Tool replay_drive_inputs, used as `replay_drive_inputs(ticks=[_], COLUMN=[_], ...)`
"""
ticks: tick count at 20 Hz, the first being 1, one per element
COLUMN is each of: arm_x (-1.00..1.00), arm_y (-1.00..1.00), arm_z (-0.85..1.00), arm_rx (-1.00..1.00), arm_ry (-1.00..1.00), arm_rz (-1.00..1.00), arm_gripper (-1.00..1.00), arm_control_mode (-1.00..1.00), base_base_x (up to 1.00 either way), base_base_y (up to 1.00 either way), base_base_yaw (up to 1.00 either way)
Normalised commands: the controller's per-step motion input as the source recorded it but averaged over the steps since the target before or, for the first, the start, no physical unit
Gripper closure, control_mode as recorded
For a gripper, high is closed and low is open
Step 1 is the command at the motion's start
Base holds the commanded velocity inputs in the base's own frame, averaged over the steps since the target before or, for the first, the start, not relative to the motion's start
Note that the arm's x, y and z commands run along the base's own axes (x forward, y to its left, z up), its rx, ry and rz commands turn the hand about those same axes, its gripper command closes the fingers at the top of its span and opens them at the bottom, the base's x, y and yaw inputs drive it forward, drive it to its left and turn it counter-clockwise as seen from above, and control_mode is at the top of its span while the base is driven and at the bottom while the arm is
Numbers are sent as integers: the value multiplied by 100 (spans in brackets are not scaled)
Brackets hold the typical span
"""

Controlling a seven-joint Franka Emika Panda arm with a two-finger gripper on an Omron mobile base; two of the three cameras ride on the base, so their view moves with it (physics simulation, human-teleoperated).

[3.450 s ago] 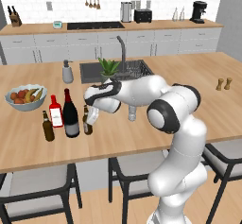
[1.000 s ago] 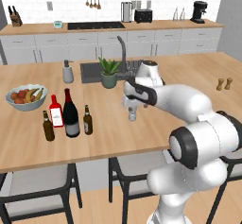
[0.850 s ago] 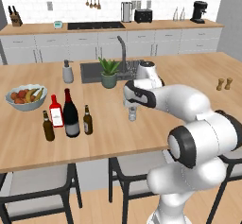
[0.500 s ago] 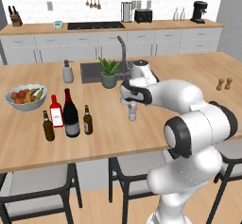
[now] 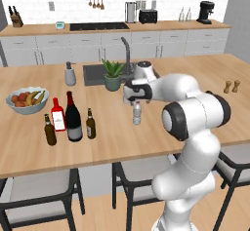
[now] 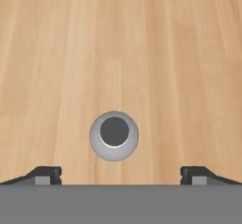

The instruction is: Move the plastic bottles in the middle to the plastics group, and the glass bottles in the middle to the glass group.

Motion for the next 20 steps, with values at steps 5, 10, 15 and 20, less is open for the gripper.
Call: replay_drive_inputs(ticks=[5,10,15,20], arm_x=[14,3,1,6], arm_y=[0,0,0,0], arm_z=[-39,-17,-3,-3], arm_rx=[5,2,0,0], arm_ry=[-9,-9,-8,-8], arm_rz=[0,0,0,0], arm_gripper=[-100,-100,-100,-100], arm_control_mode=[-100,-100,-100,-100], base_base_x=[0,0,0,0], base_base_y=[0,0,0,0], base_base_yaw=[0,0,0,0])
